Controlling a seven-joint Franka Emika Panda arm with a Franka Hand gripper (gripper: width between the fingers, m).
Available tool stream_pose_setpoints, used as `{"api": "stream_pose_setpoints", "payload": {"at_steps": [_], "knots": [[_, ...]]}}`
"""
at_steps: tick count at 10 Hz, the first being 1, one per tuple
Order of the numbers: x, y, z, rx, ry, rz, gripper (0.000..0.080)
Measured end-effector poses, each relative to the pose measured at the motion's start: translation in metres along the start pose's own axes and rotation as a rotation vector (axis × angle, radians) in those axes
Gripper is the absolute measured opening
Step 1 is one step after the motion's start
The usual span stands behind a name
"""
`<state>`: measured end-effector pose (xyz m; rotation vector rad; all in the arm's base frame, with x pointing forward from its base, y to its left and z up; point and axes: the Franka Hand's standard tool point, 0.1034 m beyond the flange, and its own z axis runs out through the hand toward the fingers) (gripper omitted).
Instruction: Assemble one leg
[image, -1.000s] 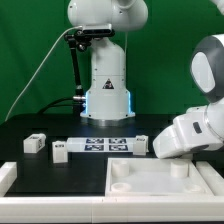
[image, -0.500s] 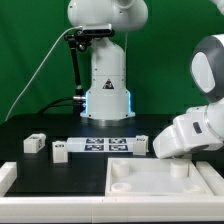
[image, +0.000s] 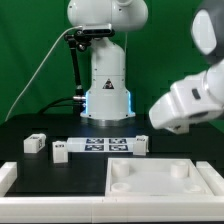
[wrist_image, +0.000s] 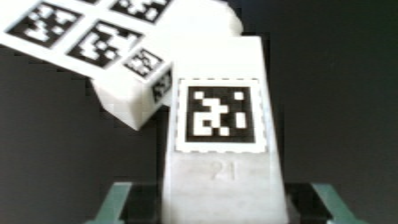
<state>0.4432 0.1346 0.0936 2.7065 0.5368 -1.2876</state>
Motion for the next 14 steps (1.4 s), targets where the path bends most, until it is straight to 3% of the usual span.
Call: {"api": "stream_pose_setpoints", "payload": {"at_steps": [1, 3, 4, 5, 6, 7, 10, 13, 14], "knots": [[-0.009, 0.005, -0.012, 0.000, 0.030, -0.004, 0.0291], [-0.006, 0.004, -0.007, 0.000, 0.033, -0.006, 0.0291], [0.006, 0.007, -0.018, -0.008, 0.177, 0.001, 0.0291], [0.005, 0.009, -0.019, -0.017, 0.282, 0.004, 0.0291], [0.017, 0.013, -0.014, -0.021, 0.379, -0.027, 0.0291], [0.031, 0.021, -0.026, -0.030, 0.512, -0.044, 0.0291], [0.030, 0.041, -0.061, -0.061, 0.715, -0.046, 0.0291], [0.038, 0.045, -0.064, -0.081, 0.979, -0.047, 0.0291], [0.036, 0.048, -0.065, -0.073, 1.060, -0.018, 0.0291]]}}
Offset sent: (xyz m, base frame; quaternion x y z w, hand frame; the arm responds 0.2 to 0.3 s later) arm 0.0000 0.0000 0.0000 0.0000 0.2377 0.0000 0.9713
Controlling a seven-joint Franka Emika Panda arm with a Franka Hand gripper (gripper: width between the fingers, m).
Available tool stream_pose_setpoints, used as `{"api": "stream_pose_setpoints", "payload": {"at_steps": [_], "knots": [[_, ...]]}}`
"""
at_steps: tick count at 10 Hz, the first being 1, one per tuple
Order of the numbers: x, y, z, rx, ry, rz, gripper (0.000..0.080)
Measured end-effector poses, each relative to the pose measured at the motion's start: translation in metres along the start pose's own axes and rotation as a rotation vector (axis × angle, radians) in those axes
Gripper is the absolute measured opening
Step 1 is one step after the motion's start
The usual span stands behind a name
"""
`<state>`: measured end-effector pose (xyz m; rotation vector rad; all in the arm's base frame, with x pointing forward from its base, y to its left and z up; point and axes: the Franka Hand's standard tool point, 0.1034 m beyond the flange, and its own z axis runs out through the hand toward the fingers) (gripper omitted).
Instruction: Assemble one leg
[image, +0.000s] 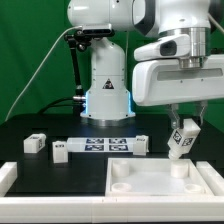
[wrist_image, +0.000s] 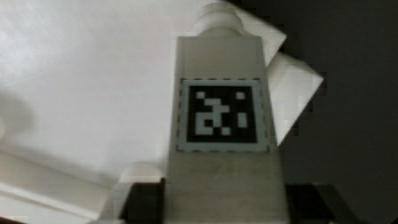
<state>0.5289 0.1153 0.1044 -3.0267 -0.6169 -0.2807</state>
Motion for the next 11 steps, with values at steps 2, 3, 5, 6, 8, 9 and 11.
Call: {"api": "stream_pose_setpoints", "payload": {"at_steps": [2, 3, 5, 6, 8, 9, 11], "knots": [[0.009, 0.010, -0.008, -0.020, 0.127, 0.062, 0.0291], [0.005, 0.008, -0.005, -0.017, 0.111, 0.059, 0.0291], [0.006, 0.008, -0.005, -0.017, 0.110, 0.057, 0.0291], [0.007, 0.008, -0.006, -0.017, 0.112, 0.057, 0.0291], [0.019, 0.014, -0.012, -0.018, 0.119, 0.071, 0.0291], [0.023, 0.017, -0.013, -0.019, 0.126, 0.077, 0.0291], [0.023, 0.016, -0.011, -0.022, 0.145, 0.072, 0.0291]]}}
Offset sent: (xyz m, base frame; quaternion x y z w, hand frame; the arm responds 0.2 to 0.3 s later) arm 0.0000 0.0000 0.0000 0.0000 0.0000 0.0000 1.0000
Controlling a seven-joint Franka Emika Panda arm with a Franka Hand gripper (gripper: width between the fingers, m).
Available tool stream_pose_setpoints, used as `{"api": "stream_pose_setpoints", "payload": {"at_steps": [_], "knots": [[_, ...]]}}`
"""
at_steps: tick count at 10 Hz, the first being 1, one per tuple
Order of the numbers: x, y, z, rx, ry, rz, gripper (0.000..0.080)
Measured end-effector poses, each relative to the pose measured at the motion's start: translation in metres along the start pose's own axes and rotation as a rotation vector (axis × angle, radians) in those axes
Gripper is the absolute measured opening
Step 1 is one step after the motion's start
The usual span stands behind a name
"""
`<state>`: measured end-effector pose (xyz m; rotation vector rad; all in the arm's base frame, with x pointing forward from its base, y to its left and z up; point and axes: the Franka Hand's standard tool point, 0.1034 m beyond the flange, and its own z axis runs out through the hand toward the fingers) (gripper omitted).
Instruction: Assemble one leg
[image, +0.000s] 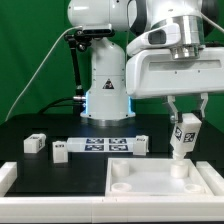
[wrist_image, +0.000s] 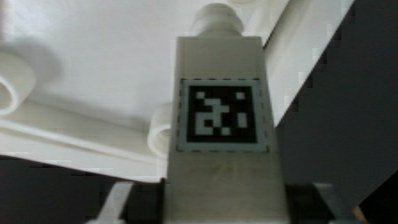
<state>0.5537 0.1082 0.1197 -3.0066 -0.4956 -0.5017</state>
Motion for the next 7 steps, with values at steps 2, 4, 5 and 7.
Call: {"api": "stream_pose_setpoints", "payload": {"at_steps": [2, 4, 5, 7], "knots": [[-0.001, 0.006, 0.005, -0.016, 0.096, 0.008, 0.0291], [0.006, 0.021, 0.000, -0.030, 0.124, 0.021, 0.0291], [0.016, 0.024, -0.001, -0.030, 0.123, 0.019, 0.0291], [0.033, 0.032, 0.000, -0.034, 0.137, 0.004, 0.0292]]}}
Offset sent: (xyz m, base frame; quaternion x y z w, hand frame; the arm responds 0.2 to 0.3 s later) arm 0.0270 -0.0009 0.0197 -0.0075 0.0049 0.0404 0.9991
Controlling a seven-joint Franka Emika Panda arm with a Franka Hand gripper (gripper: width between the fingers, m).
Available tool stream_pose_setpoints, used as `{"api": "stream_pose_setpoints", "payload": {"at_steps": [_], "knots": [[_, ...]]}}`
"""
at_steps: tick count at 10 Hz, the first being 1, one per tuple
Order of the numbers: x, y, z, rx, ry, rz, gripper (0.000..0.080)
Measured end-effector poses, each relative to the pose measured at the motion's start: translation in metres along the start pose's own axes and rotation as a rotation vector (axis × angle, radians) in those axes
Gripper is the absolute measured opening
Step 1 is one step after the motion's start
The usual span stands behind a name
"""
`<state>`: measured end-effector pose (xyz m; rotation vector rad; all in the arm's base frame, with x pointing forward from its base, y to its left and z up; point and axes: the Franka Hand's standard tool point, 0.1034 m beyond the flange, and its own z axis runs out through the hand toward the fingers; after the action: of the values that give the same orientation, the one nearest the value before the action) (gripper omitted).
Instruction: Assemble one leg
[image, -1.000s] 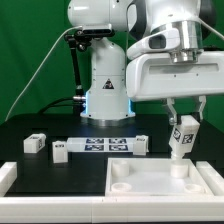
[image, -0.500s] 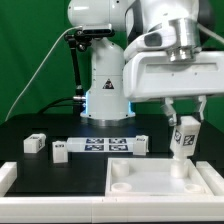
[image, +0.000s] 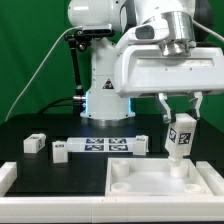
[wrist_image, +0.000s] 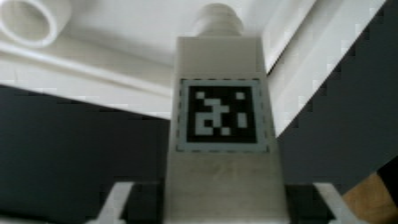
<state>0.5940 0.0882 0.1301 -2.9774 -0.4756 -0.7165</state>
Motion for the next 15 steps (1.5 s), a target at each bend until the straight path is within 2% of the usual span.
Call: {"api": "stream_pose_setpoints", "payload": {"at_steps": [3, 6, 10, 15], "knots": [[-0.002, -0.002, 0.001, 0.002, -0.004, -0.001, 0.0292], [0.010, -0.005, 0.012, 0.009, 0.007, -0.006, 0.0292], [0.014, -0.006, 0.028, 0.016, 0.006, -0.004, 0.0292], [0.017, -0.012, 0.034, 0.013, 0.050, -0.013, 0.0292]]}}
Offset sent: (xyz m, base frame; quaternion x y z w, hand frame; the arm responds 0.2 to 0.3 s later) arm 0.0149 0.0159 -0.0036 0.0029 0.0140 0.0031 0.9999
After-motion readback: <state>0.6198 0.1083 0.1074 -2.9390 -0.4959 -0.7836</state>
